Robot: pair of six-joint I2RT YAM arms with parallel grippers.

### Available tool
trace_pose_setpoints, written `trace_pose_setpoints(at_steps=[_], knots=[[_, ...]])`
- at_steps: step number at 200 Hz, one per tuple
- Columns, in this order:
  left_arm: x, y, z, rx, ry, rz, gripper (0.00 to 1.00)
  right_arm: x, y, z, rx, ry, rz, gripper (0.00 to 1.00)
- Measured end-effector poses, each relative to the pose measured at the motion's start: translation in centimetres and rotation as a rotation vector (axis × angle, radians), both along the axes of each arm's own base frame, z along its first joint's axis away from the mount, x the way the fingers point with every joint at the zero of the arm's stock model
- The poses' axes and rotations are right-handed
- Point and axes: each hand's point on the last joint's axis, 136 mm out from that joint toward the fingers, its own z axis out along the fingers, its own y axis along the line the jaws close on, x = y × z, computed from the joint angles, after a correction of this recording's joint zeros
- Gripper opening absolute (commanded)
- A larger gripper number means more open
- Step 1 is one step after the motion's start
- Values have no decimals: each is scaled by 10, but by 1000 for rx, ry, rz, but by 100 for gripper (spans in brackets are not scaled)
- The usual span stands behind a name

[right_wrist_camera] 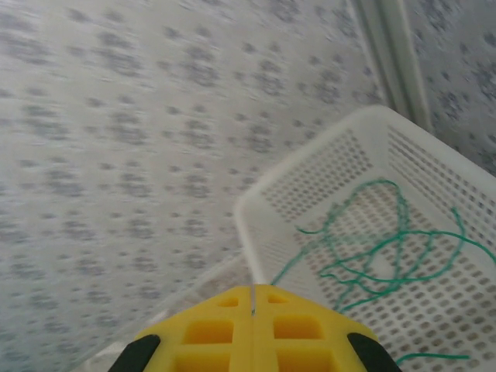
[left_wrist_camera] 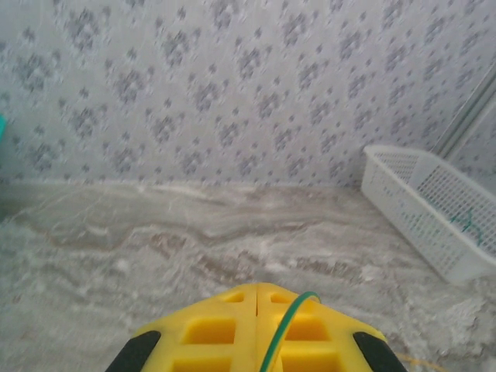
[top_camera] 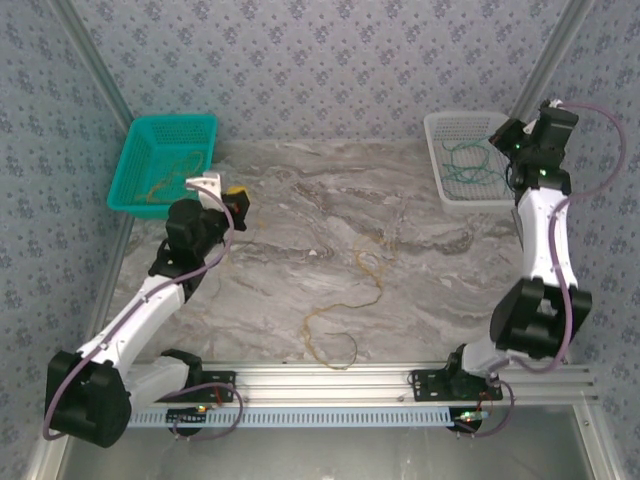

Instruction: Untangle the cables

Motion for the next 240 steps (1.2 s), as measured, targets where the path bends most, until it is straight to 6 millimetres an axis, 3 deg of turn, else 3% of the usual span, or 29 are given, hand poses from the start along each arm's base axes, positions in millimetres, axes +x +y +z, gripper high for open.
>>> trace_pose_setpoints(at_steps=[30, 68, 82, 103, 133, 160, 189, 211, 227, 240], knots=[[2, -6, 18, -26, -38, -21, 0, 31, -22, -77, -4, 148, -6, 0], [2, -11, 10, -21, -21, -35, 0, 59, -35, -138, -36, 203, 12, 0], [2, -10, 3, -19, -7, -28, 0, 66, -38, -153, -34, 210, 21, 24], [2, -1, -12, -12, 46, 25, 0, 67, -36, -164, -19, 222, 39, 46], [-3, 30, -39, 6, 183, 187, 0, 58, -30, -159, -38, 232, 50, 65], [-13, 69, -73, 14, 349, 334, 0, 36, -26, -143, -53, 284, 27, 67], [-34, 105, -117, 26, 565, 476, 4, 15, -16, -104, -69, 285, 29, 68], [-50, 128, -149, 24, 730, 566, 0, -2, 21, -67, -104, 245, 81, 68], [-61, 147, -174, 10, 859, 631, 0, -20, 70, -46, -137, 192, 164, 68], [-71, 156, -194, 15, 958, 668, 0, -37, 110, -42, -149, 166, 246, 68]])
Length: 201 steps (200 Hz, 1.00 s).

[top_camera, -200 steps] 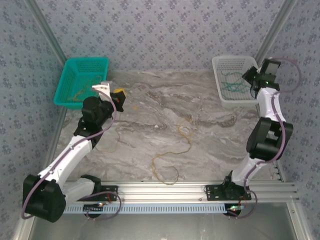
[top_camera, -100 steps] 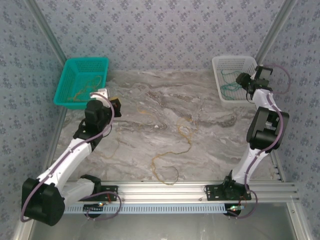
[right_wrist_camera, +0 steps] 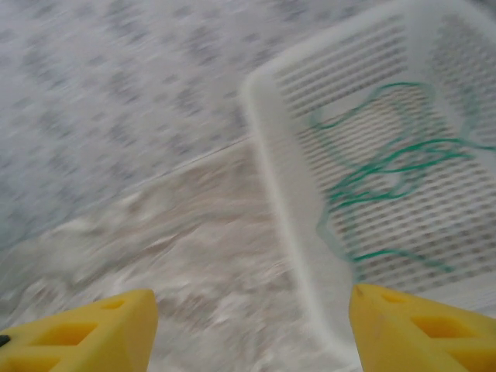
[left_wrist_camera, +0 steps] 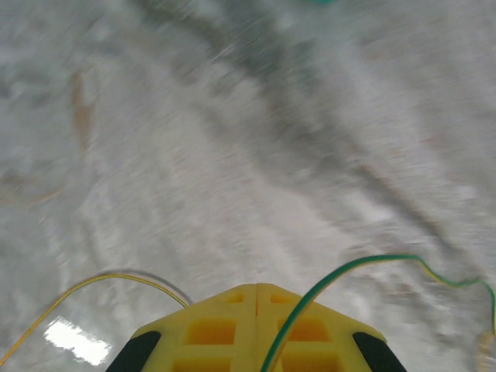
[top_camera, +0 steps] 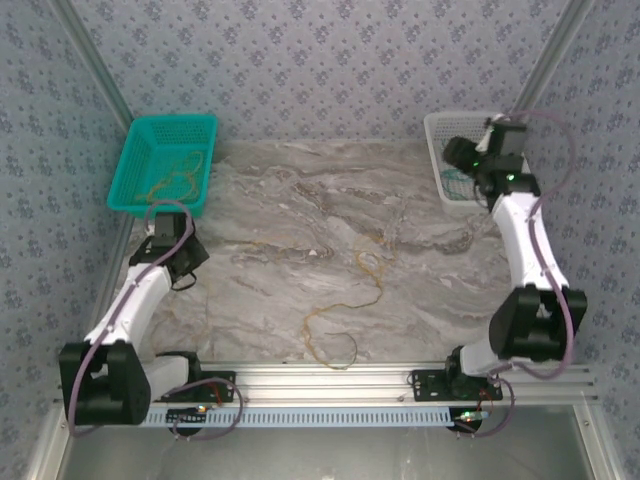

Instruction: Untangle the cables

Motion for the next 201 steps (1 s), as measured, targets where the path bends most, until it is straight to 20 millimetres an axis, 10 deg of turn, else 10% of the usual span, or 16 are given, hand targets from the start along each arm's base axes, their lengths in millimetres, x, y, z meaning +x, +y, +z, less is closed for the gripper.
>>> trace_pose_setpoints(at_steps=[25, 60, 78, 153, 189, 201], knots=[[-16, -2, -24, -19, 119, 8, 5, -23, 53, -23, -1, 32, 121, 68], [-31, -8, -54, -28, 249, 4, 24, -32, 68, -87, -16, 174, 152, 68], [-39, -19, -68, -18, 307, -29, 53, -32, 68, -106, -18, 221, 154, 68], [-72, -34, -77, 16, 376, -6, 99, -23, 75, -111, 0, 208, 179, 67], [-86, -25, -71, 25, 345, 55, 98, -21, 79, -119, 13, 224, 197, 67], [-89, -23, -77, 25, 364, 69, 84, -21, 81, -120, 20, 224, 205, 67]])
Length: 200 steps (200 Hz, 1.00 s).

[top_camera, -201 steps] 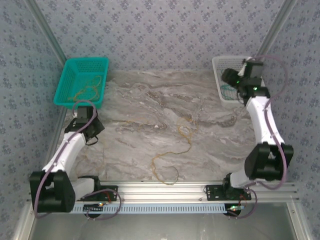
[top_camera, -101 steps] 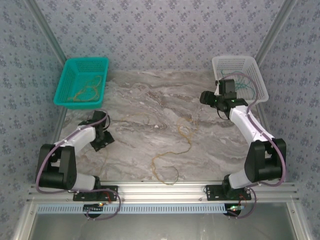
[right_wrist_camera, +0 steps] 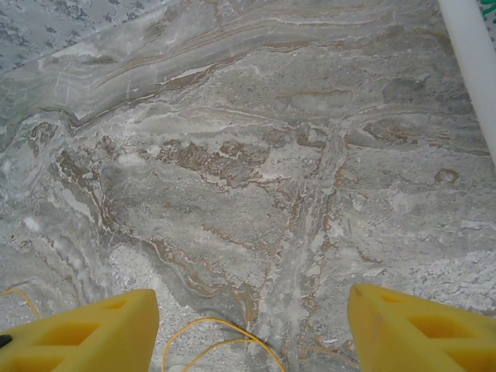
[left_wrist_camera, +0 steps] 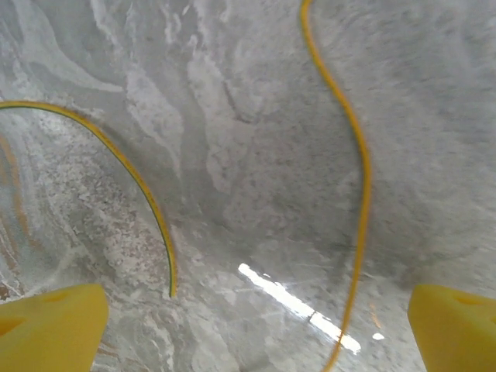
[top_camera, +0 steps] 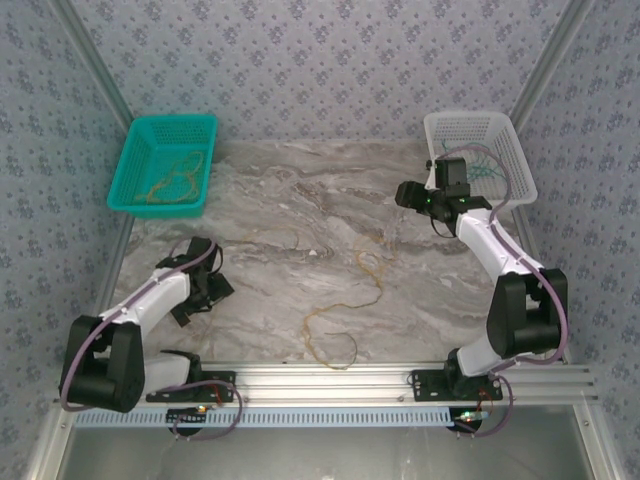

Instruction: Untangle the cables

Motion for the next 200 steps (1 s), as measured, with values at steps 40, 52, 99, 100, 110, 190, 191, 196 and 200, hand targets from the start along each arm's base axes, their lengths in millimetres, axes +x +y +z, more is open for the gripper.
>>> trace_pose_setpoints(at_steps=[40, 52, 99, 100, 110, 190, 191, 196, 200], knots=[[8, -6, -7, -22, 41, -7, 64, 1, 4, 0, 32, 0, 13, 67], [13, -9, -6, -31, 35, -14, 35, 1, 3, 0, 39, 1, 15, 67], [31, -15, -5, -37, 28, -56, 0, -2, 1, -7, 63, 16, 12, 67], [31, -15, -5, -38, 28, -57, 0, -1, 1, -7, 63, 16, 12, 67], [32, -15, -5, -36, 28, -70, 0, -2, 0, -10, 66, 18, 10, 67], [128, -27, 125, 99, -443, -196, 0, -11, 4, -29, 97, 49, 11, 67], [130, -28, 130, 101, -455, -196, 0, -11, 4, -29, 97, 49, 11, 67], [135, -29, 146, 112, -498, -201, 0, -11, 4, -29, 98, 48, 11, 67], [139, -30, 157, 121, -528, -204, 0, -11, 5, -29, 100, 47, 11, 67]])
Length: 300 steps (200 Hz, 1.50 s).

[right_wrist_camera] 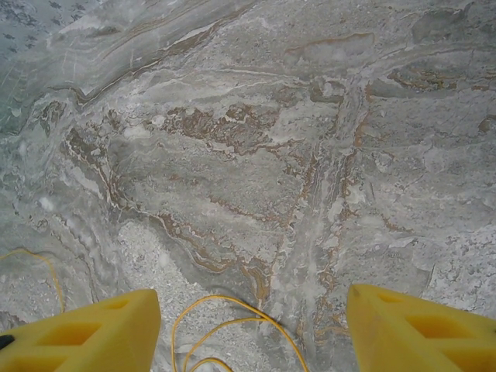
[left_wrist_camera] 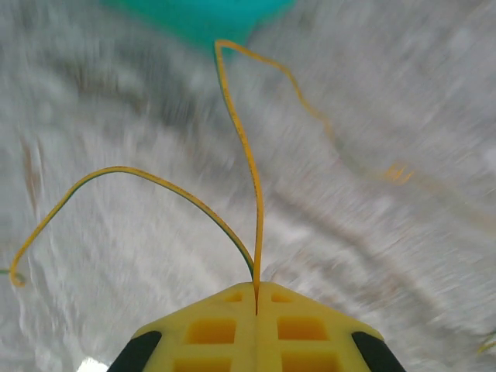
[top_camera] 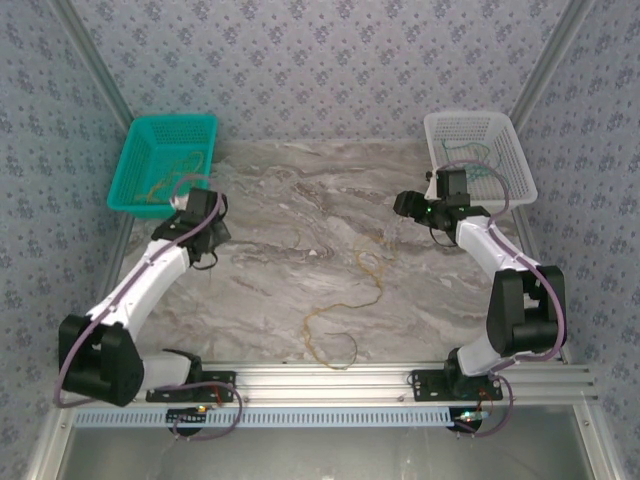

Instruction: Untangle the cables

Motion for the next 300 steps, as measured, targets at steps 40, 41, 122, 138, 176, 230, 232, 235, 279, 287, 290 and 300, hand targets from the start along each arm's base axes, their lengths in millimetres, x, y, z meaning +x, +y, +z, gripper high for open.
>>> trace_pose_setpoints(at_steps=[40, 41, 122, 138, 176, 230, 232, 235, 279, 287, 290, 300], knots=[[28, -10, 91, 37, -237, -49, 0, -1, 7, 10, 14, -28, 7, 67], [29, -10, 93, 38, -240, -52, 0, -1, 7, 10, 14, -29, 7, 67], [102, 5, 256, 107, -568, -79, 0, -3, 22, 29, 20, -81, 20, 66], [112, 17, 291, 140, -634, -68, 0, -3, 24, 28, 20, -80, 21, 66], [135, 58, 342, 212, -724, -9, 0, -5, 31, 30, 19, -83, 34, 66], [183, 126, 317, 296, -613, 89, 0, -11, 29, 41, 6, -104, 27, 66], [185, 127, 314, 297, -605, 89, 0, -11, 29, 42, 5, -104, 26, 66], [187, 129, 310, 299, -594, 88, 0, -12, 28, 43, 4, -106, 26, 66], [215, 129, 244, 266, -441, 16, 0, -17, 25, 54, -3, -128, 18, 66], [219, 126, 229, 252, -413, -4, 0, -18, 25, 54, -3, -130, 19, 66], [220, 124, 223, 246, -403, -13, 0, -18, 25, 54, -3, -131, 18, 66], [227, 119, 200, 225, -372, -42, 0, -20, 26, 54, -3, -130, 21, 66]])
